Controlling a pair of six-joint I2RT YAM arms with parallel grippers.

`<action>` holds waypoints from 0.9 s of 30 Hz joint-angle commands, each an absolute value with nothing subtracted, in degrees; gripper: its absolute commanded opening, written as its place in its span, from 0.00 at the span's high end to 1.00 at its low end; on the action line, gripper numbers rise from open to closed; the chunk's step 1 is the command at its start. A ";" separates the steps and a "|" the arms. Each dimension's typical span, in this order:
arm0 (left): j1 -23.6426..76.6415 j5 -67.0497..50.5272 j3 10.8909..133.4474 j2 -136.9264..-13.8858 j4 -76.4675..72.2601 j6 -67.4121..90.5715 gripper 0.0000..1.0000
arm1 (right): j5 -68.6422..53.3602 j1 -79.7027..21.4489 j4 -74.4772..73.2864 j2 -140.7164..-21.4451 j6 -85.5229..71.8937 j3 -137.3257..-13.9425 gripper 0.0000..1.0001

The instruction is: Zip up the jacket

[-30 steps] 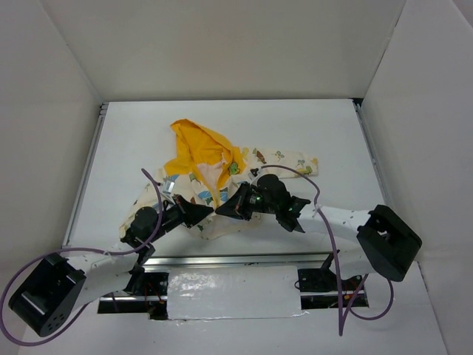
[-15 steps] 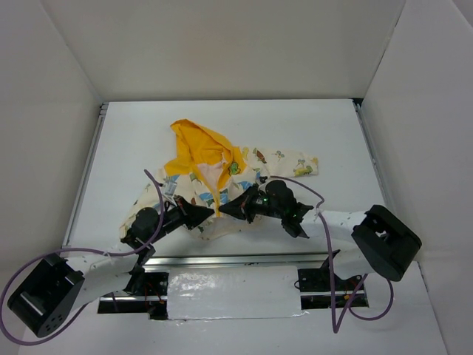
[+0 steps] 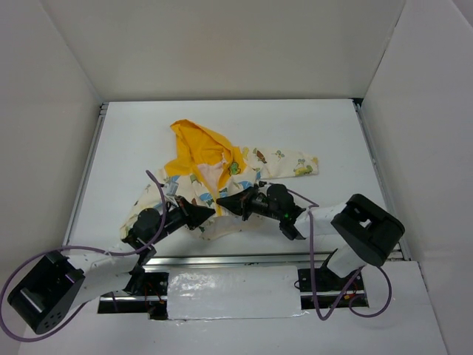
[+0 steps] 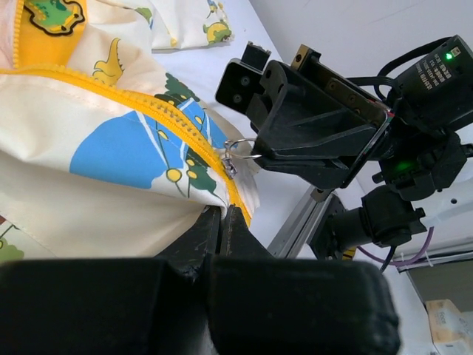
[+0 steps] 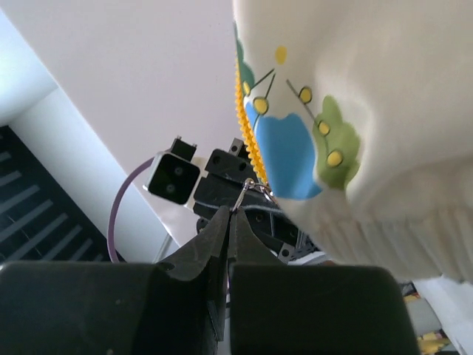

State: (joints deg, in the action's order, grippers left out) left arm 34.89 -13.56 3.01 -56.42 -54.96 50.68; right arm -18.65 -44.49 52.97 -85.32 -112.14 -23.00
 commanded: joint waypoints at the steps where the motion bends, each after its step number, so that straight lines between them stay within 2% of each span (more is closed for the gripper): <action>1: 36.47 -16.96 1.41 -57.48 -55.28 48.69 1.00 | -13.18 -43.24 64.69 -87.53 -118.83 -27.77 1.00; 10: 39.46 -14.07 1.58 -54.85 -51.16 48.25 1.00 | -12.66 -40.78 58.63 -89.13 -117.42 -34.71 1.00; 17: 39.64 -9.49 1.41 -49.58 -41.48 46.67 1.00 | -8.45 -43.15 43.26 -76.13 -110.84 -34.02 1.00; 23: 39.90 -10.54 1.23 -46.14 -40.52 47.63 1.00 | -10.11 -40.08 44.84 -84.36 -110.13 -36.64 1.00; 27: 40.34 -10.81 0.18 -44.21 -39.99 49.13 1.00 | -11.25 -36.57 40.27 -89.64 -107.50 -45.86 1.00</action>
